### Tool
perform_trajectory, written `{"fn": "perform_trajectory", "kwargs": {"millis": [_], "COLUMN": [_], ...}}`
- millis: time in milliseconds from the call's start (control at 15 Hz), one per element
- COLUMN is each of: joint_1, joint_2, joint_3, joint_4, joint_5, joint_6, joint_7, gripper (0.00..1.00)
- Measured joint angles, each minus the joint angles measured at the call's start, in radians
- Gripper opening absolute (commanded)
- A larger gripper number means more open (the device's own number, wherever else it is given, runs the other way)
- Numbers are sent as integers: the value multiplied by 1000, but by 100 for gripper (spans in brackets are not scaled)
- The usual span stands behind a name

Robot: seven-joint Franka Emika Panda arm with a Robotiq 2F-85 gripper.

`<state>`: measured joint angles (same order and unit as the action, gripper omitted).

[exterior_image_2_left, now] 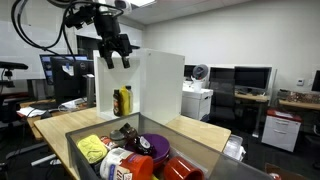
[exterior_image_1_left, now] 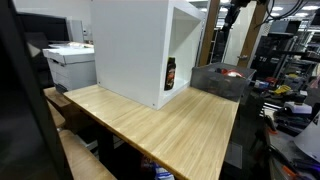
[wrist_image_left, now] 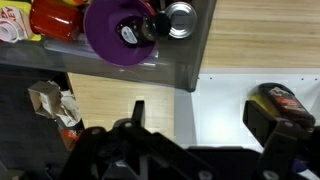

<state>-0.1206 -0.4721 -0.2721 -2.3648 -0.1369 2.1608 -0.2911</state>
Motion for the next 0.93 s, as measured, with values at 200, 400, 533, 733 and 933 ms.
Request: {"fn": "perform_trajectory", "kwargs": {"millis": [200,400,533,733,933], "joint_1": [-40,-60,-73,-73,-77], "joint_2": [59,114,122,122,124], "joint_3": [-61,-80,-66,-66,-66], "joint_4": [0,-14,-51,-51,-54], "joint_5": [-8,-66,-132,-131,-134], "joint_6": [37,68,128,127,134], "joint_7": [-59,-124,-124,-124,-124], "gripper": [100,100,100,100,100]}}
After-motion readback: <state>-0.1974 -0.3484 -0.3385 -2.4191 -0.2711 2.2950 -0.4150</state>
